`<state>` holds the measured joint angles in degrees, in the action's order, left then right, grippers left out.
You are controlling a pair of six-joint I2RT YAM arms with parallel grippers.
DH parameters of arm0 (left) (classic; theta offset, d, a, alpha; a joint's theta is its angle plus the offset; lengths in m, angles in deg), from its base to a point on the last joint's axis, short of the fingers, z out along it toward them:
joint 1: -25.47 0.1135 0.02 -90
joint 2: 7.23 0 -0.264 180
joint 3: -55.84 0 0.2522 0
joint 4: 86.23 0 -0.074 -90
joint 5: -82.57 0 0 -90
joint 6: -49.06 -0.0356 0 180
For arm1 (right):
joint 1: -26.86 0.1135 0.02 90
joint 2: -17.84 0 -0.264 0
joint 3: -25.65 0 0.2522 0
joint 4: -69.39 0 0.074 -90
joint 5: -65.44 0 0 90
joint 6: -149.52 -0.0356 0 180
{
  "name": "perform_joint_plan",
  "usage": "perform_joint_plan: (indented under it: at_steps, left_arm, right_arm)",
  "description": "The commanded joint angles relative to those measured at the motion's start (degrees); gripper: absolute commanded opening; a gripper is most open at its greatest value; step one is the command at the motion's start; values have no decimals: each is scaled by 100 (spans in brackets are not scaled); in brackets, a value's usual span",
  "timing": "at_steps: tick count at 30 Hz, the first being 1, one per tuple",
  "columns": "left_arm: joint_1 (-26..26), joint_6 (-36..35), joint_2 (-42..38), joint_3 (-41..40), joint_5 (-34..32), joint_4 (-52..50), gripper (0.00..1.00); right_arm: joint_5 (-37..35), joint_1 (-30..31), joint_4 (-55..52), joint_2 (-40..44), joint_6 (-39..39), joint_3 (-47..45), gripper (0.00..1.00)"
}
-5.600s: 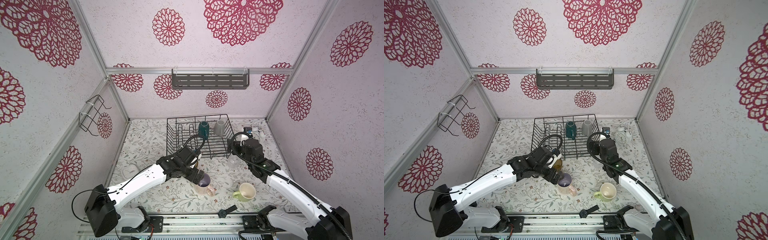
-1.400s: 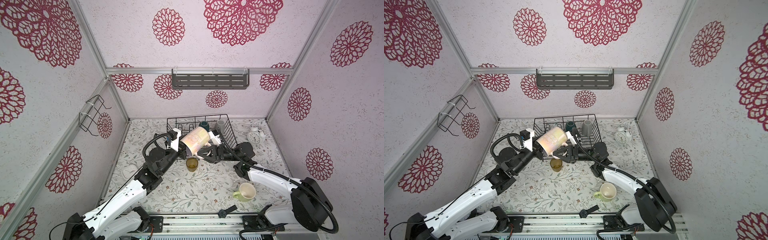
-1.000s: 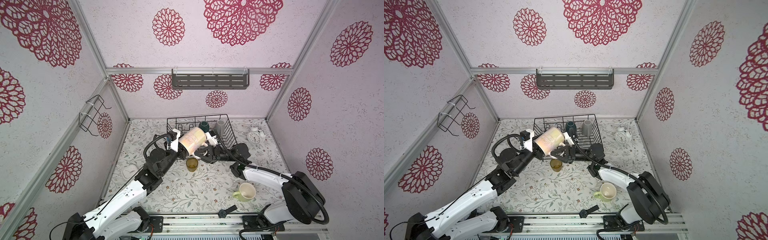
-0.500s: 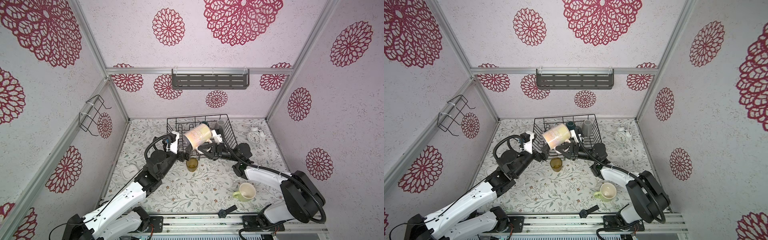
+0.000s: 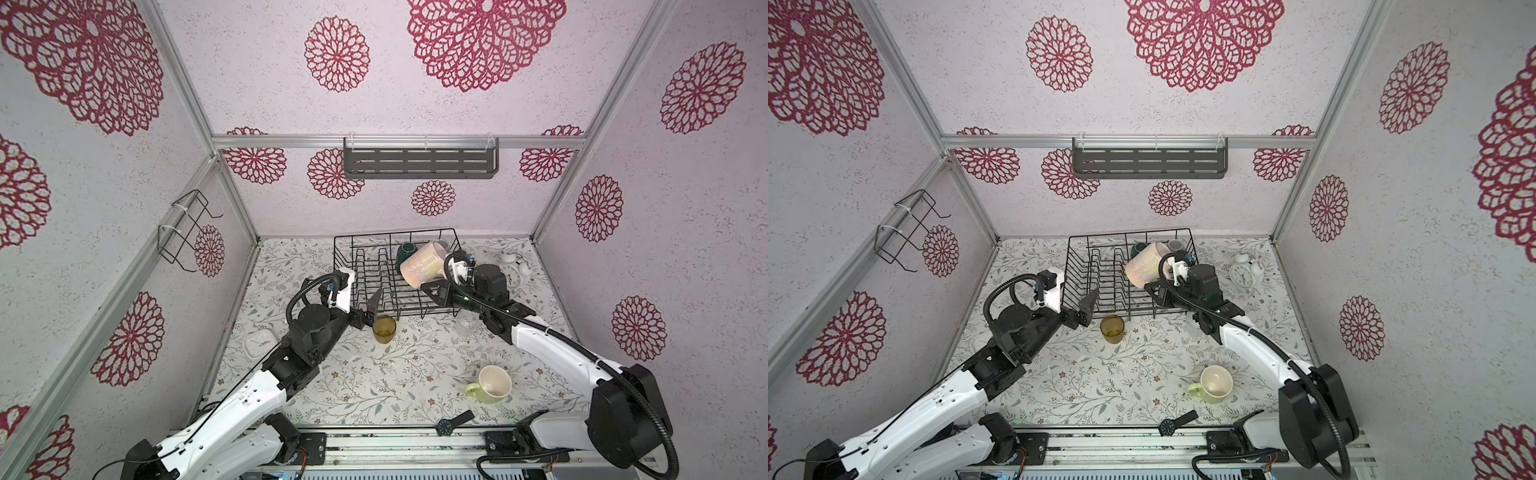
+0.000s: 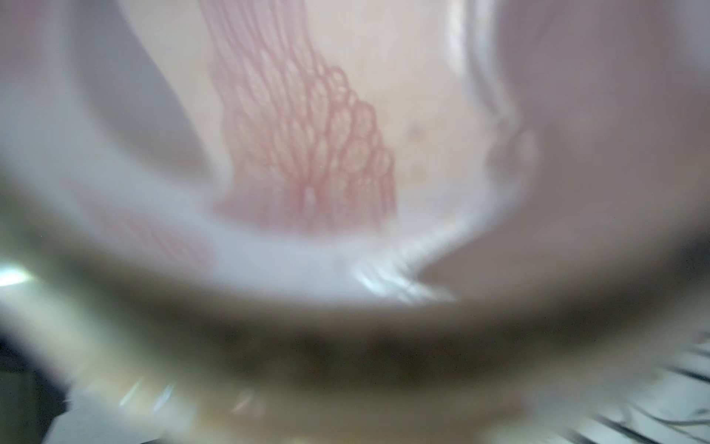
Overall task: Load cups into a dish rack
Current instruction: Place the cup upside down at the dish rack.
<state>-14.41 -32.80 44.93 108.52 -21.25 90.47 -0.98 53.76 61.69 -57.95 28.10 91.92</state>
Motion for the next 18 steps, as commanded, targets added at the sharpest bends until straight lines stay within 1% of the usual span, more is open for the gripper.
perform_joint_plan:
  at_steps: [1, 7, 10, 12, 15, 17, 18]
  left_arm:
    - [-8, -23, -209, 69, -206, -277, 98]
    - [-3, 34, -342, 37, -449, -347, 97]
    - [-3, 95, -326, -40, -732, -359, 98]
    - [-3, 235, -258, -32, -1141, -483, 98]
    - [2, 701, -174, 141, -1982, -1219, 97]
    - [13, 977, -136, 88, -2532, -1464, 97]
    - [29, 1070, -140, 28, -2676, -1533, 97]
  right_arm:
    - [-1052, 7, -327, 214, 1599, 481, 0]
    - [-2045, 4, -687, -151, 2087, 914, 0]
    - [-2326, 0, -801, -392, 2308, 1062, 0]
    - [-2464, 0, -884, -541, 2413, 1133, 0]
    - [-2692, -8, -949, -718, 2584, 1165, 0]
    - [-2845, -18, -975, -815, 2630, 1167, 0]
    - [-2910, -32, -976, -852, 2652, 1152, 0]
